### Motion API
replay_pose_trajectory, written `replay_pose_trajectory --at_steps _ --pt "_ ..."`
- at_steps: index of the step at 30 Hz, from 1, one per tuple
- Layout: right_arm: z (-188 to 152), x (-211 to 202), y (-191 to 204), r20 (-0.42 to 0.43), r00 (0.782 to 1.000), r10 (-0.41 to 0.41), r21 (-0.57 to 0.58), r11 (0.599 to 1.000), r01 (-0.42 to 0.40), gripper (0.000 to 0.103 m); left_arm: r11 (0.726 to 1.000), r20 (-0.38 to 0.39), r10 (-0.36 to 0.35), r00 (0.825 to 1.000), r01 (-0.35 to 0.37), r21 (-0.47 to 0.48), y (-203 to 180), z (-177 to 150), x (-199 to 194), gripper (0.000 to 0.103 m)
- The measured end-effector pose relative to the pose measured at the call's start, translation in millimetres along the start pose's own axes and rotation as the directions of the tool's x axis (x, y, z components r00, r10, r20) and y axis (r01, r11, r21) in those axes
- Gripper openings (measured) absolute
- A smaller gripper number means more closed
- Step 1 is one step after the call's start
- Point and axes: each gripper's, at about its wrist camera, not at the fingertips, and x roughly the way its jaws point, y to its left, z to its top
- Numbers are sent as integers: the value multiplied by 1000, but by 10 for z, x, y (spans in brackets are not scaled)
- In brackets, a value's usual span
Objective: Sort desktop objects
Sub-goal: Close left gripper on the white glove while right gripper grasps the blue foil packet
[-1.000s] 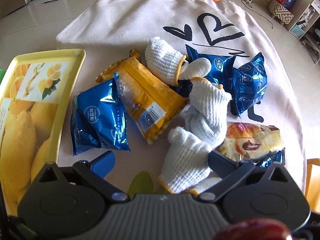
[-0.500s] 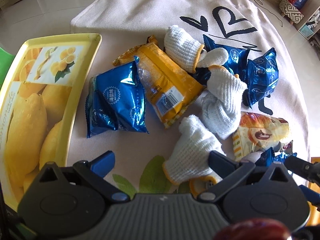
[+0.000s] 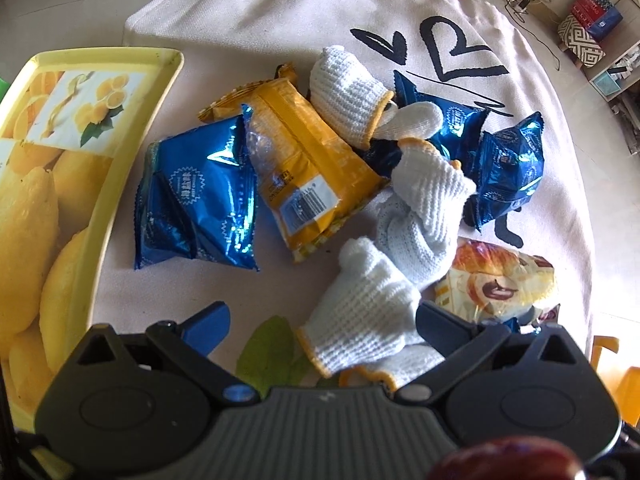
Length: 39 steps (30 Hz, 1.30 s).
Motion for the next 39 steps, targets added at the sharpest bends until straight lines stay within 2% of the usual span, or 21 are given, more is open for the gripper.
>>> replay_pose_trajectory --at_steps 4,8,11,14,18,21,26,31,35,39 --pt "-46 -29 75 3 1000 16 -64 998 -16 100 999 -22 -19 1000 19 36 -68 -6 88 102" --pt "-92 4 144 -16 999 31 -121 992 -33 100 1000 -46 -13 999 14 14 -31 -15 165 102" --pt "-102 36 155 -29 999 42 -125 991 -45 95 1000 -48 -5 999 4 -11 36 -21 149 103" --pt "-77 46 114 -33 998 48 -97 994 -51 95 1000 -56 17 998 -18 -17 100 -36 102 103" --pt "5 27 -56 1 1000 -22 -22 999 22 95 998 -71 57 996 -57 -3 169 -97 50 103" --pt "28 107 -156 -25 997 -72 29 997 73 95 997 -78 78 994 -77 15 205 -130 36 103" --pt "78 266 -144 -44 991 -123 25 992 125 95 999 -59 37 998 -37 3 171 -118 87 102" --pt "42 405 -148 -89 985 -151 21 988 154 95 996 -17 63 998 -62 57 44 -108 157 102" --pt "40 480 -176 -104 982 -160 53 985 166 95 998 -42 49 998 -47 46 5 -113 252 102" --pt "37 572 -151 -122 978 -167 63 982 176 95 993 -39 99 994 -97 63 -36 -112 333 102"
